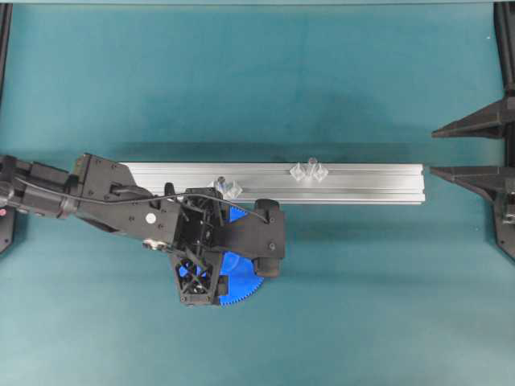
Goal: Insert the large gear onto the shaft.
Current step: 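Lower the left gripper and close it on the blue gear's hub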
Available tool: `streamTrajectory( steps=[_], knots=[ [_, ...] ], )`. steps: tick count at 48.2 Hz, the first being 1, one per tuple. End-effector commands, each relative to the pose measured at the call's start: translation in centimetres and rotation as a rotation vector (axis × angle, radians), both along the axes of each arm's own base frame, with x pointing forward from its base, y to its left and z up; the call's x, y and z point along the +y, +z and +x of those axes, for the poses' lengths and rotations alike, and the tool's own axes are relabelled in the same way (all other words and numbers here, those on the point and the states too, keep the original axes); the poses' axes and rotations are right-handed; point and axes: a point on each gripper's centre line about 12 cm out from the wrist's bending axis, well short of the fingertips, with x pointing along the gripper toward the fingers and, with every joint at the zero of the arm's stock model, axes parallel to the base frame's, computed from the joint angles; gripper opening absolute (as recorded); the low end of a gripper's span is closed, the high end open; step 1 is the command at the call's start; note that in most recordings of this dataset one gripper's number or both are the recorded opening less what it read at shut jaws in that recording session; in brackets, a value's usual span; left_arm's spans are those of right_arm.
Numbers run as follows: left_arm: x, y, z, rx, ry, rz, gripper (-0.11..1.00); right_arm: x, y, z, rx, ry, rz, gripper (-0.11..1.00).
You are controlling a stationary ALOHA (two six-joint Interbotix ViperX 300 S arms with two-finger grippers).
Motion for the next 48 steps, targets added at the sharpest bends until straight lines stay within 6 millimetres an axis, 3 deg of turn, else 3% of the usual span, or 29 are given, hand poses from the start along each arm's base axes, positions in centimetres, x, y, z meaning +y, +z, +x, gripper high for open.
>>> streamTrajectory(
  steps=[1, 8, 23, 48],
  knots=[
    [0.4, 1.2, 0.5, -0.039, 0.008, -0.002, 0.92, -0.1, 0.3, 0.1, -0.008, -0.004, 0.005, 0.72],
    [1.2, 1.1, 0.7, -0.046, 0.025, -0.001, 0.92, 0.0, 0.2, 0.0, -0.014, -0.01, 0.025, 0.72],
    [1.3, -0.1, -0.1, -0.008, 0.027, 0.003, 0.92, 0.0, 0.2, -0.3, -0.026, -0.015, 0.045, 0.72],
    [1.2, -0.7, 0.8, -0.026, 0.027, -0.001, 0.92, 0.0, 0.2, -0.3, -0.023, -0.015, 0.045, 0.72]
  ],
)
